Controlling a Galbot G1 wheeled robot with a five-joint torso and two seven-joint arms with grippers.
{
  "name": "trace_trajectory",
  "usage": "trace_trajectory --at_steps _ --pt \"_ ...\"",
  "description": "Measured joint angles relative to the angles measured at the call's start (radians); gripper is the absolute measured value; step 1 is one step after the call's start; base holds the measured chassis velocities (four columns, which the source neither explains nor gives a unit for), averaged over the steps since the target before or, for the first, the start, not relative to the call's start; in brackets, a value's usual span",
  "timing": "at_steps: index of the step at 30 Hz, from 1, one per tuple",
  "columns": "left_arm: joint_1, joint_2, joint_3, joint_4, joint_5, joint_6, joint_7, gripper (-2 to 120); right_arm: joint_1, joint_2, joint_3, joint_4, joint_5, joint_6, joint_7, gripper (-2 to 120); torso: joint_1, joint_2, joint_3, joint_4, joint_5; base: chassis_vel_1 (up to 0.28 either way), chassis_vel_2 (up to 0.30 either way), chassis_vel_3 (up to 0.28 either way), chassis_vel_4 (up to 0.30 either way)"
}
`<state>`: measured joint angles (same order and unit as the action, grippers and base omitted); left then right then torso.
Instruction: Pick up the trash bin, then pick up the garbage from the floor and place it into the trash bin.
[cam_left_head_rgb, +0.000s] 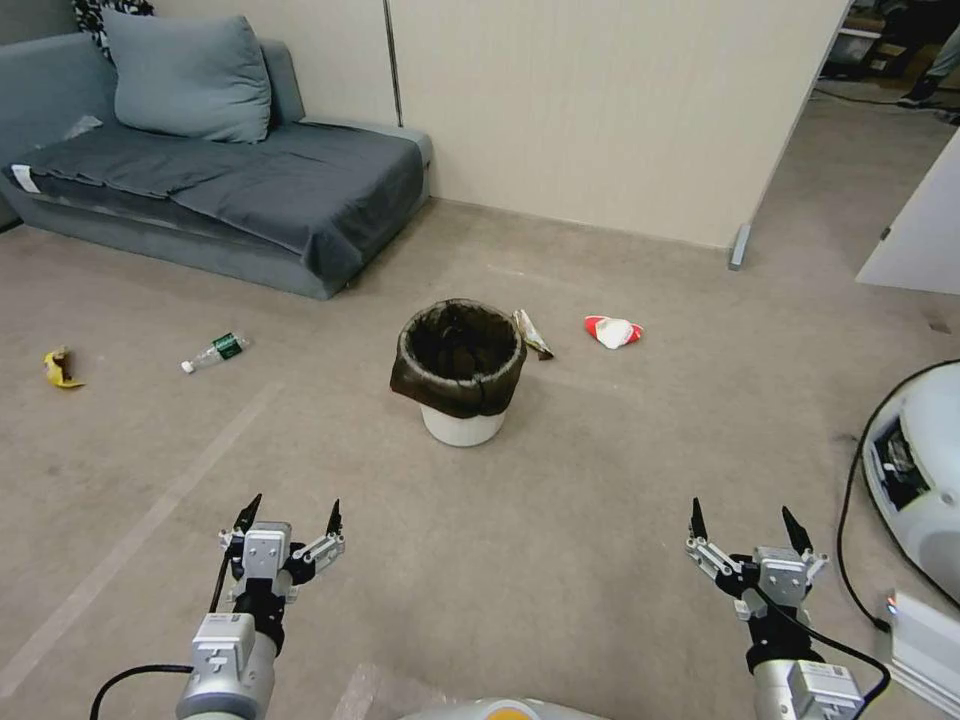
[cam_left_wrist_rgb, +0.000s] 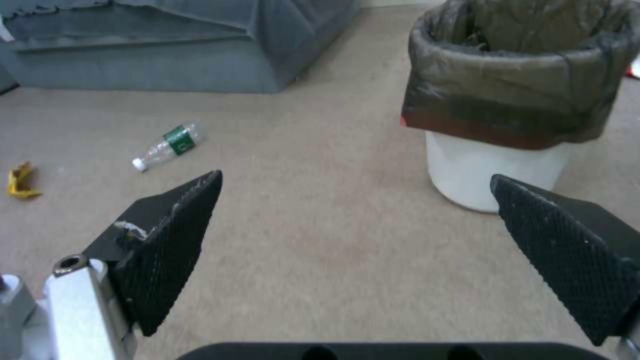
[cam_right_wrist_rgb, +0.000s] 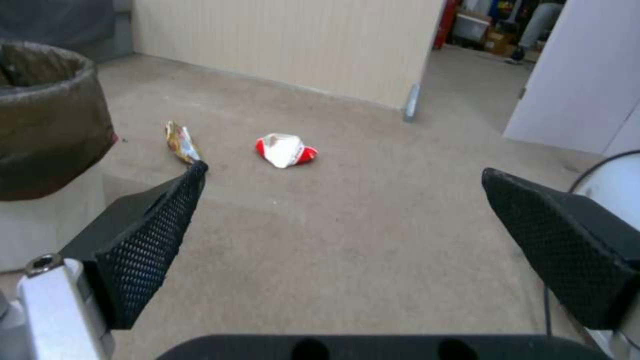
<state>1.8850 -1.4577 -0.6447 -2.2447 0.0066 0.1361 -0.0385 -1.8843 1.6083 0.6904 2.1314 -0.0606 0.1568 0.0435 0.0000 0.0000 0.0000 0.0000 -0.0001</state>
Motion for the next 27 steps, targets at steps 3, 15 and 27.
trace_trajectory --at_steps 3,15,27 --pt "0.000 0.000 0.000 0.001 -0.001 0.000 0.001 100 0.000 0.000 0.000 -0.001 -0.003 0.001 0.000 100 0.000 0.000 0.000 0.0001 0.0002 -0.161 0.174 0.150 -0.161" --pt "-0.001 0.002 -0.003 0.007 -0.006 -0.005 0.003 100 -0.001 0.000 -0.002 -0.002 -0.013 0.004 -0.002 100 0.000 0.000 0.000 -0.0001 -0.0003 -0.199 0.191 0.195 -0.196" --pt "0.001 0.001 -0.005 0.010 -0.008 -0.010 0.002 100 -0.002 0.000 -0.004 -0.003 -0.022 0.009 -0.002 100 0.000 0.000 0.000 0.0000 0.0001 -0.197 0.197 0.196 -0.204"
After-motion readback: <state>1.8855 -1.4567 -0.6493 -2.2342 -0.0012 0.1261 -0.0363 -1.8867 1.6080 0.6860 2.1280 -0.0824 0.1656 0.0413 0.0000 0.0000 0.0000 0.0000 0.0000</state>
